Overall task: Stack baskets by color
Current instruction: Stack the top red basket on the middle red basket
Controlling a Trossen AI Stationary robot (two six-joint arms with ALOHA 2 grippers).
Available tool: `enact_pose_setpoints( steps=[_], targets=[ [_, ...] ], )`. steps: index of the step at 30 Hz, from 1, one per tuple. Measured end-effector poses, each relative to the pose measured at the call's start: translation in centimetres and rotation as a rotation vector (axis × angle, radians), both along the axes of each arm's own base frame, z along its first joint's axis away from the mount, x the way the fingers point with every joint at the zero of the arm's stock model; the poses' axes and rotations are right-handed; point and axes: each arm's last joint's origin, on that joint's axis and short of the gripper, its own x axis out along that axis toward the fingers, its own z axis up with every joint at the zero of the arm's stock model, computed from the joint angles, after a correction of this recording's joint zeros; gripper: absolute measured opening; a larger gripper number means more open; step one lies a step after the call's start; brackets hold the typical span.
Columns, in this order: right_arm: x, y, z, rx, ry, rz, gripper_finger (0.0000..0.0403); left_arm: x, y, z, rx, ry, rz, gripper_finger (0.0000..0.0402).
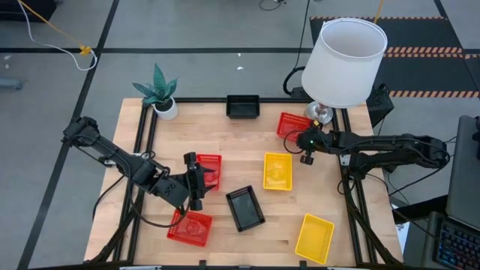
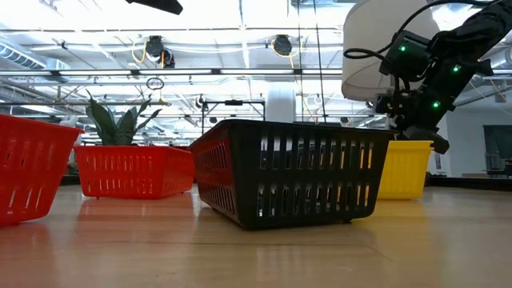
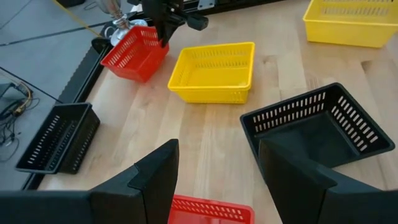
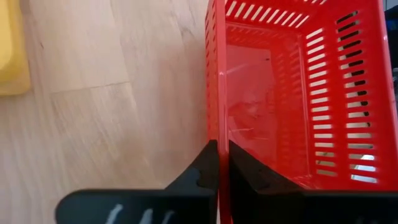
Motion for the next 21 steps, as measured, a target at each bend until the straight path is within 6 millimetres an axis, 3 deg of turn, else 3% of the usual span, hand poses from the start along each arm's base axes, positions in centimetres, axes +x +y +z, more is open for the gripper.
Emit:
enact_pose_setpoints(
  steps=[10,21],
  targets=[
    [0.8,1.1,2.7,-0.041,-0.125,0.078,0.0005,0.0,0.0,0.0,0.143,0.045,-0.095,0.0225],
    [3.0,4.0,6.6,-0.076,-0.235,0.277,0.0005,0.0,0.0,0.0,0.178,0.055,-0.118,0.0225]
  ],
)
